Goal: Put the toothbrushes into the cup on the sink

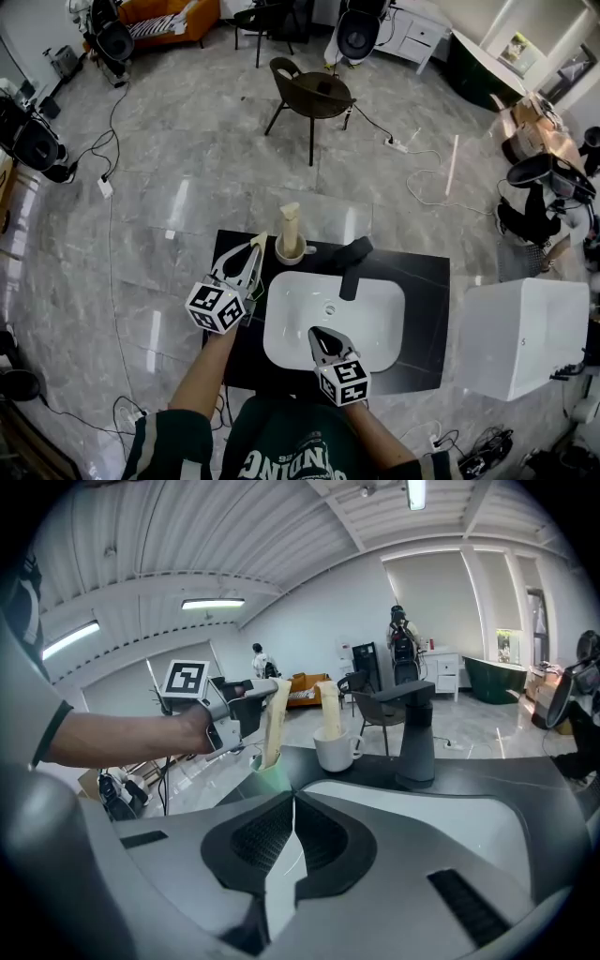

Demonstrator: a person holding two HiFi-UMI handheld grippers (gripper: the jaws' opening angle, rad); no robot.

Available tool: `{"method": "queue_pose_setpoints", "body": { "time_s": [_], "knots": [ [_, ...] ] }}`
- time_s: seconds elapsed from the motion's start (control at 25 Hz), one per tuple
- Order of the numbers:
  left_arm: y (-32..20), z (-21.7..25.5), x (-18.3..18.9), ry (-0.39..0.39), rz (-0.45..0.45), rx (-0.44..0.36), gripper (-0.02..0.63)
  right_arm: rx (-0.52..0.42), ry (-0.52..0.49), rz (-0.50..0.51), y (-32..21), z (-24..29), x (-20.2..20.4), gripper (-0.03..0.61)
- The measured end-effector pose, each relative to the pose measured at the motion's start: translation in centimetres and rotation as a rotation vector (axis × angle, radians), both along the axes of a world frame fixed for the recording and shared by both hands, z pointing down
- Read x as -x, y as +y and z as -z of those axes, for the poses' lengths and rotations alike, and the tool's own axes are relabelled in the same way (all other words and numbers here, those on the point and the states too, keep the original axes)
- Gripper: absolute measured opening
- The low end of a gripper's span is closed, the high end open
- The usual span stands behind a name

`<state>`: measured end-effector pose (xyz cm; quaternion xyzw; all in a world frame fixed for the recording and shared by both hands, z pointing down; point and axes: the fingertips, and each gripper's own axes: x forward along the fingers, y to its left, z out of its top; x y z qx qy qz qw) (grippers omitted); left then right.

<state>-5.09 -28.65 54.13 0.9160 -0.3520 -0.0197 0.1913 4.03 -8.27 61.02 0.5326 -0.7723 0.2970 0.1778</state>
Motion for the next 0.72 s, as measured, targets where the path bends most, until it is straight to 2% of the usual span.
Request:
{"method": "queue_pose_setpoints", "body": {
  "time_s": [0.72],
  "knots": [
    [2.9,0.1,3.0,-0.063,0.009,-0.010,0.015,-0.015,-0.008,0.035,1.0,0.3,2.0,0.041]
  ]
}}
